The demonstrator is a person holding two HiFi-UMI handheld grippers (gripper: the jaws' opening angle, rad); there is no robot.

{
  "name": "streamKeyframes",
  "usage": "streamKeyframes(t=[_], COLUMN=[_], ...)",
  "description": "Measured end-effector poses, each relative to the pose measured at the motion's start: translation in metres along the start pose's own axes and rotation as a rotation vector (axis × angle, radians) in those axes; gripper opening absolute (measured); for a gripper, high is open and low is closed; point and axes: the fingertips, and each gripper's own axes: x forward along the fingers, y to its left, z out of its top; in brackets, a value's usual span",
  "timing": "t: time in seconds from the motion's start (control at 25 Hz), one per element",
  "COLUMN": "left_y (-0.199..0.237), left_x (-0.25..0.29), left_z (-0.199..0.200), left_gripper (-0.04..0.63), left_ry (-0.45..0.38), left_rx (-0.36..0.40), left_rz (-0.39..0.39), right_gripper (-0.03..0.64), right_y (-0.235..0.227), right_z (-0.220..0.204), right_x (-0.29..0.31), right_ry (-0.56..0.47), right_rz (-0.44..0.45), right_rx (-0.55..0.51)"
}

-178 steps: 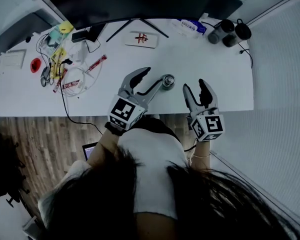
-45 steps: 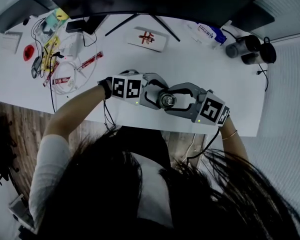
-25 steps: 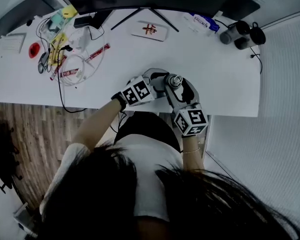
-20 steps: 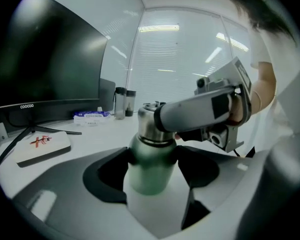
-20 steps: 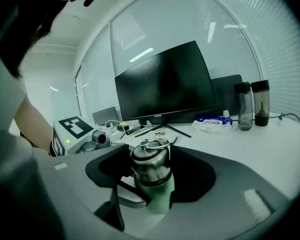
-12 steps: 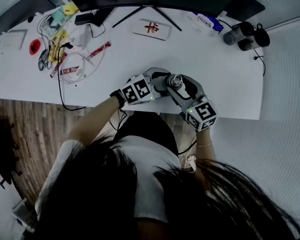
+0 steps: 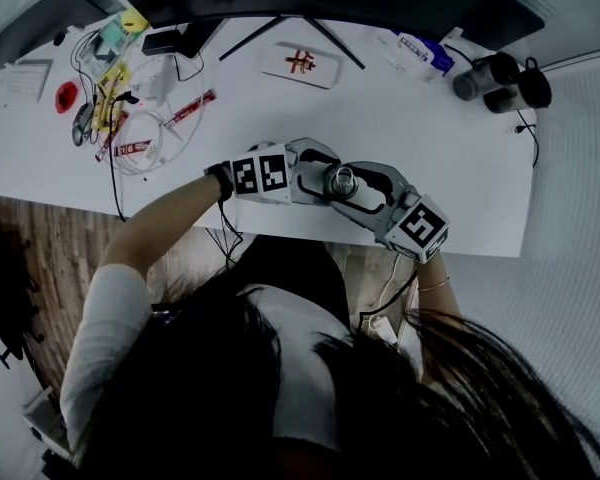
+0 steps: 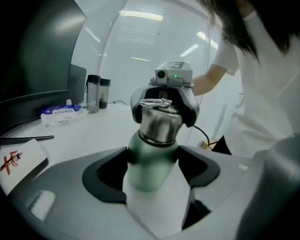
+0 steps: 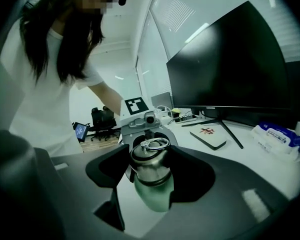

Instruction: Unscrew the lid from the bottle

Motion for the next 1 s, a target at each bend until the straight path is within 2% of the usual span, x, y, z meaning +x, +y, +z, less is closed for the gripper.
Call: streamKeyframes(t=[0.44,0.56,0.68,0.76,1.0], left_y=[-0.002,-0.001,0.0,-0.002,-0.004], left_x=[0.002,0.001,0.0,0.002,0.0], left_z=[-0.003,-0.003,-0.003,-0.004,-0.005], left_gripper=[0.367,0.365,0.365,0.365,0.365], left_ry=[0.08,0.087,0.079,0.061,-0.008], left_rx=[0.097,0.108,0.108,0.094,0.01], left_rz=[-0.18,-0.191,-0.172,-0.146,-0.002], right_gripper=[0.253,0.255,0.256,0.256,0.26], right_y=[0.008,0.008,0.007,0.008,0.003], right_z=[-0.007,-0.008,-0.006,-0.003,0.003], right_x=[0.002,0.004,0.005,0.002,-0.016], right_ry=[0.142,0.191,0.202,0.156,-0.005], right_rz=[0.361,0.406,0.363,0.293,-0.067], right_rx=[-0.104,-0.109,-0.082,-0.031,0.084])
